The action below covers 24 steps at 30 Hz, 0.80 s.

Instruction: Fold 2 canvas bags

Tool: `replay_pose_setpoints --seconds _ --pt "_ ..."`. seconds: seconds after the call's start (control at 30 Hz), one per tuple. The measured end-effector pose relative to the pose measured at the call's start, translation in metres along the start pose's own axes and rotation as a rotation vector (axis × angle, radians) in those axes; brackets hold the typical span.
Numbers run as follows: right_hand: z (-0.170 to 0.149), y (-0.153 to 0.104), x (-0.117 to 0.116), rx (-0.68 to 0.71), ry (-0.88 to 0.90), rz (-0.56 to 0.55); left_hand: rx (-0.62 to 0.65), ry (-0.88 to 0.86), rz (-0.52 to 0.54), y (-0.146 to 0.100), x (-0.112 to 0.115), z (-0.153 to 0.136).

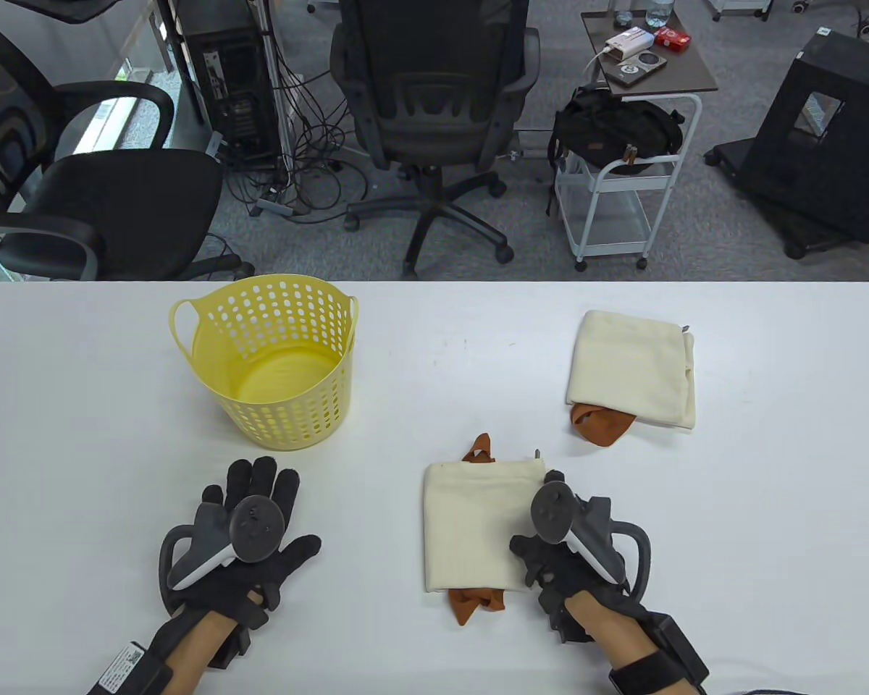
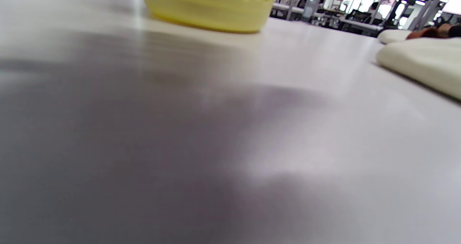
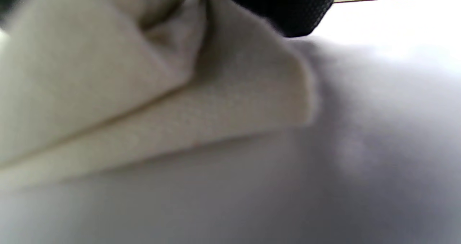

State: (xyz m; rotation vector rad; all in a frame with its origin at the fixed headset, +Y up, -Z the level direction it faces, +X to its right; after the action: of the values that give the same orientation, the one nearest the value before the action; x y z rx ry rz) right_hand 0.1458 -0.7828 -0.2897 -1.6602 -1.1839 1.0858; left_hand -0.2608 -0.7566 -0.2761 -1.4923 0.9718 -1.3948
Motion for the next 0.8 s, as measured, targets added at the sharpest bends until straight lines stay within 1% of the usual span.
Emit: replay_pose_setpoints --seconds 0.17,0.27,0.4,0.53,0.63,0.8 --pt "0.004 -0.006 0.001 0.013 -0.017 -0.052 0.006 0.003 0.006 -0.001 -0.001 0.002" --pt "0.004 -0.007 0.000 0.022 -0.012 -0.060 0.005 0.005 0.018 -0.003 -0.002 0.003" --pt "-0.004 -0.002 0.000 0.036 0.073 -0.014 0.006 0.011 0.025 -0.004 -0.002 0.003" --pt "-0.017 0.006 0.002 0.033 0.244 0.053 0.009 0.011 0.024 -0.005 -0.001 0.003" --pt "-0.029 0.011 0.003 0.016 0.430 0.129 0.015 0.006 0.029 -0.006 -0.002 0.003" --pt "-0.038 0.014 0.004 0.000 0.654 0.187 0.029 -0.009 0.031 -0.008 -0.004 0.004"
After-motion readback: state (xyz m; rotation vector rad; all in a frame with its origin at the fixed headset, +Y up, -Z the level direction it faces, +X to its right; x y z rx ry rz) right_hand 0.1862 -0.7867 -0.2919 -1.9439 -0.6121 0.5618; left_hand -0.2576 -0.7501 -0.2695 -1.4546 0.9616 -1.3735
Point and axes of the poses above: the tracker on the back of each hand, its own z axis roughly to the thumb side, its own y axis roughly from the wrist to the fingertips, x = y × z, the point moved 2 cm from there along y, roughly from the wrist to the fingertips, and after that the axes turned 10 degrees about -x, right-handed, at the moved point
